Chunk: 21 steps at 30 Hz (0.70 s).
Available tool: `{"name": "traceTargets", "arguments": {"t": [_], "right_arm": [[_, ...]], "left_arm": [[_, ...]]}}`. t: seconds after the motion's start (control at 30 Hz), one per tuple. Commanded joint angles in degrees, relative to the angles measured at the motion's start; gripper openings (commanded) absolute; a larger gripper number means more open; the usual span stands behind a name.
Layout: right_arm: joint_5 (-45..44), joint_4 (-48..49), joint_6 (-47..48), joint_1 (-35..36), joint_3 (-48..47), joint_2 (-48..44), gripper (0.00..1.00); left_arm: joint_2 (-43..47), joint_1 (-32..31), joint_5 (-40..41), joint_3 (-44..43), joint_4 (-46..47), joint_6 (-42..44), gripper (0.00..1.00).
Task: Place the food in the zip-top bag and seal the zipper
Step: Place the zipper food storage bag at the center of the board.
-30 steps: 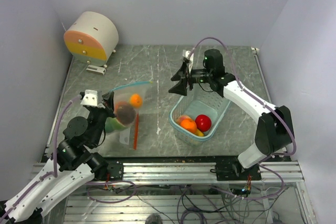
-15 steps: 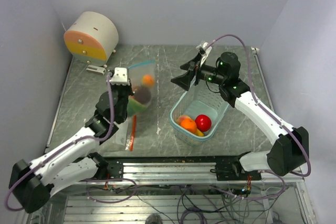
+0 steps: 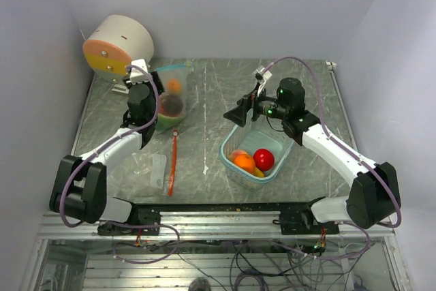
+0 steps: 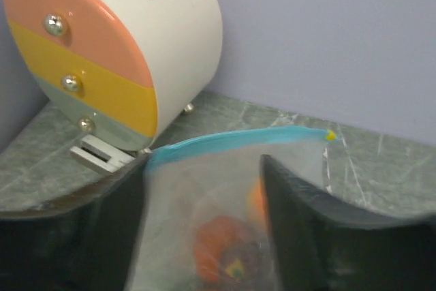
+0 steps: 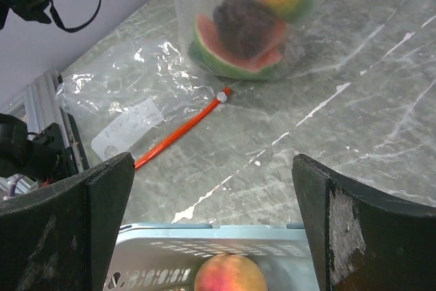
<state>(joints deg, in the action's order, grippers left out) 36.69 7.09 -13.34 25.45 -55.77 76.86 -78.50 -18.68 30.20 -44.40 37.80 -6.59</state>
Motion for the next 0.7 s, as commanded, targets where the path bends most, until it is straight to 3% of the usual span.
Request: {"name": "traceTargets", "arguments": {"t": [0.0, 0.2, 0.33, 0.43, 0.47, 0.53, 0.57, 0.67], "right_arm": [[-1.62, 0.11, -0.77, -0.21, 0.59, -0.44, 1.0], [-3.13, -0.45, -0.75, -0.14, 1.07, -1.24, 1.0], [-3.43, -0.12, -1.15, -0.19, 1.14, -1.69, 1.0], [-3.46, -0.57, -1.39, -0.13, 0.95, -1.78, 1.0], [-3.44, -0.59, -1.42, -0.2, 1.06, -1.92, 1.0], [-3.41, -0.57, -1.67, -0.2, 1.13, -2.13, 1.0], [-3.38, -0.59, -1.73, -0.17, 1.18, -2.11, 1.0], [-3.45, -0.93, -1.85, -0.21, 1.1, -2.11, 1.0]], "left_arm": [[0.93, 1.97, -12.79, -0.1, 6.77, -4.58, 0.97], [10.66, 1.93, -22.2, -0.27, -7.38, -6.81, 0.99], [16.97, 1.77, -30.35, 7.3, -8.13, -11.97, 0.99], [21.27, 0.73, -29.07, 13.13, -10.69, -12.51, 0.98], [22.65, 0.25, -28.0, 14.35, -12.17, -12.1, 0.95], [24.94, -0.94, -25.92, 15.98, -15.89, -11.48, 0.7], [25.43, -1.68, -25.13, 16.14, -18.12, -11.73, 0.65], [25.87, -6.75, -18.4, 16.2, -24.68, -13.32, 0.7]]}}
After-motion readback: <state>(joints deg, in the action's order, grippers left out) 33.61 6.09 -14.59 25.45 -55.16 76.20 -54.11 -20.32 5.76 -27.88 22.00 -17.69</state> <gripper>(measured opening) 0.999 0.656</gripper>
